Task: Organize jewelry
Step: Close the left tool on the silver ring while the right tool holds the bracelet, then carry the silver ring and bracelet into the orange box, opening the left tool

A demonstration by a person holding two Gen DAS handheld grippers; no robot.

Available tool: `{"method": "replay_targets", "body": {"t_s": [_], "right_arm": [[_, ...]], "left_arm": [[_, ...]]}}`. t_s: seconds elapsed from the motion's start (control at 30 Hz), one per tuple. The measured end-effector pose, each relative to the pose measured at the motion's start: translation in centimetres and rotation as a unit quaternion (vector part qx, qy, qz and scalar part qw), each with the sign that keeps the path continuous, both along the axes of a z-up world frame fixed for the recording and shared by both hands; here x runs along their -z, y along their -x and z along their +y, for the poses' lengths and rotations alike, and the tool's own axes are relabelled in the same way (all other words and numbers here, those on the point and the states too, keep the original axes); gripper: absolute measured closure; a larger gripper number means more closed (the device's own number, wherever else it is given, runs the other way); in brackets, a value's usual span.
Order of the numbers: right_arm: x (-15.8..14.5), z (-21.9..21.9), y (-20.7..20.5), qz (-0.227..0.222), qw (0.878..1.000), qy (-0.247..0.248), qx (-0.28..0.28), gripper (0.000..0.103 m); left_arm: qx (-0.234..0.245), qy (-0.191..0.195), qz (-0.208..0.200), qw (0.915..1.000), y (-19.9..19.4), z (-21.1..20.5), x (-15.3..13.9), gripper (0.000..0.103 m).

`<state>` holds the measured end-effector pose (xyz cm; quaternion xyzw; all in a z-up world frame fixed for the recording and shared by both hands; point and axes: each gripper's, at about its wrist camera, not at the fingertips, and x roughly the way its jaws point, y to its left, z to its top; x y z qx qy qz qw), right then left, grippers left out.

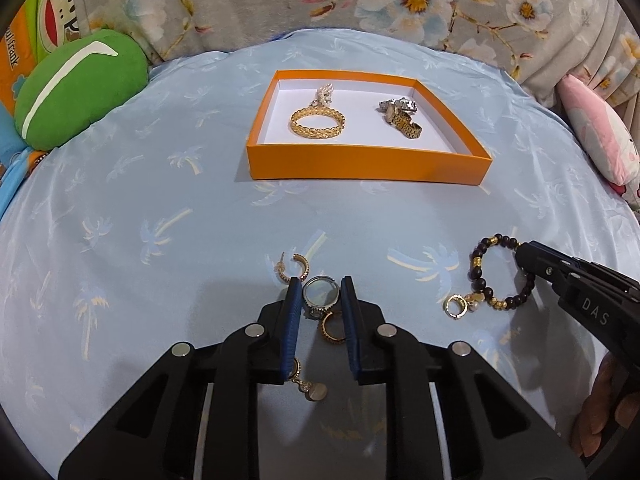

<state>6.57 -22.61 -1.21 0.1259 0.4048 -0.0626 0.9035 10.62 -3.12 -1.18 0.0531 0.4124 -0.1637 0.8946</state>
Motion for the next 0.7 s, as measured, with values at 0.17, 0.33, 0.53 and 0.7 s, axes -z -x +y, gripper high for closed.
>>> {"method": "replay_targets", "body": {"t_s": [0.17,0.33,0.53,0.7], "right_arm": [[-0.3,0.0,0.2,-0.010,1.000,-0.009,-0.001,0.096],[-1.2,0.1,0.7,-0.027,1.000,-0.011,-0.011,0.096],[-2.3,0.0,0.7,-0.039,0.999,-0.017,-0.016,0.096],[-4.4,0.2,0.3,-0.057,0.998,0.004,-0.024,0.096]], "left_arm": [[-0.003,0.009,-0.001,1.0000,0.2,0.4,-0.3,0.084],[-0.008,0.027,-0.005,0.9996,0.3,1.1,-1.5,0.084],[-0.008,0.032,-0.021,0.9992,0.2,1.4,-3.2,0.084],[-0.008,0.041,-0.027,0.9988,-0.8,1.5,-4.5,0.084]]}}
